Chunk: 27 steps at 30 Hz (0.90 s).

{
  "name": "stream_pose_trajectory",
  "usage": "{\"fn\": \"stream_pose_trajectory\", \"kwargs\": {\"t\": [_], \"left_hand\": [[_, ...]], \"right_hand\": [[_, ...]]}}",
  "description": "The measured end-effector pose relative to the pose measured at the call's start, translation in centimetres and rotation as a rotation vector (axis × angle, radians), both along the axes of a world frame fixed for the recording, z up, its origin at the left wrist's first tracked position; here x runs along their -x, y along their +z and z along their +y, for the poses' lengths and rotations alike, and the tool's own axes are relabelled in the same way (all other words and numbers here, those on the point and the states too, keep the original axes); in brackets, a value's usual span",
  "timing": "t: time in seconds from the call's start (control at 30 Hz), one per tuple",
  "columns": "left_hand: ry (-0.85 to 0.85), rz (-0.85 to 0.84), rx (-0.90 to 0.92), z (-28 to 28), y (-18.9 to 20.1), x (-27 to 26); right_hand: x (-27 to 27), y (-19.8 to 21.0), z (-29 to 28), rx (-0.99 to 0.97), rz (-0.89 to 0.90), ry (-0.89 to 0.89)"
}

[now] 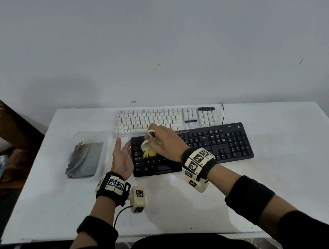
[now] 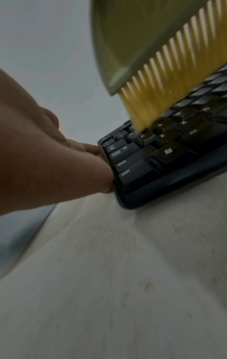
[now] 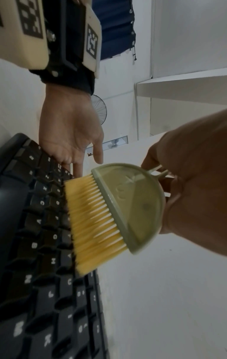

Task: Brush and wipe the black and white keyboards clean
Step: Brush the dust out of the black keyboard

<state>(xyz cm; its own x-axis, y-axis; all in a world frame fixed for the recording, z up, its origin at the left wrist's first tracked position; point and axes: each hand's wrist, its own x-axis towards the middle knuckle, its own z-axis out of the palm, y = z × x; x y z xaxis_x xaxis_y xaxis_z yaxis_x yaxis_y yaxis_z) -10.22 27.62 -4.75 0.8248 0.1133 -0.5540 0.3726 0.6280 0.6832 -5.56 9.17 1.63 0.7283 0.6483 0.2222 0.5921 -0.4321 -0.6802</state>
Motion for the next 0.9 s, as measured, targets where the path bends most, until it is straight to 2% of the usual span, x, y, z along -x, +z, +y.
{"fn": "stream_pose_trajectory", "kwargs": {"t": [0.17,0.3,0.47,0.67,0.77,0.9], "left_hand": [[-0.004,0.006,-0.007,0.1,0.0,0.0],[-0.005,0.011,-0.022,0.0,0.2,0.1],[0.008,0.010,0.022,-0.1,0.1,0.0],[0.018,0.010,0.048,-0.2,0.1,-0.1],[0.018,0.007,0.051,-0.1,0.0,-0.2],[0.029,0.021,0.039,0.0,0.0,-0.1]], "right_hand": [[0.9,0.7,1.2,-0.124,0.045,0.021],[1.4,0.1,1.5,-0.068,0.056,0.064],[0.0,0.1,-1.2,-0.012,0.032,-0.029],[0.0,0.7,-1.8,-0.147,0.112,-0.053],[-0.1,0.1,-2.5,-0.080,0.083,-0.051],[-1.1,0.0,-4.5,-0.044,0.088,-0.148]]}}
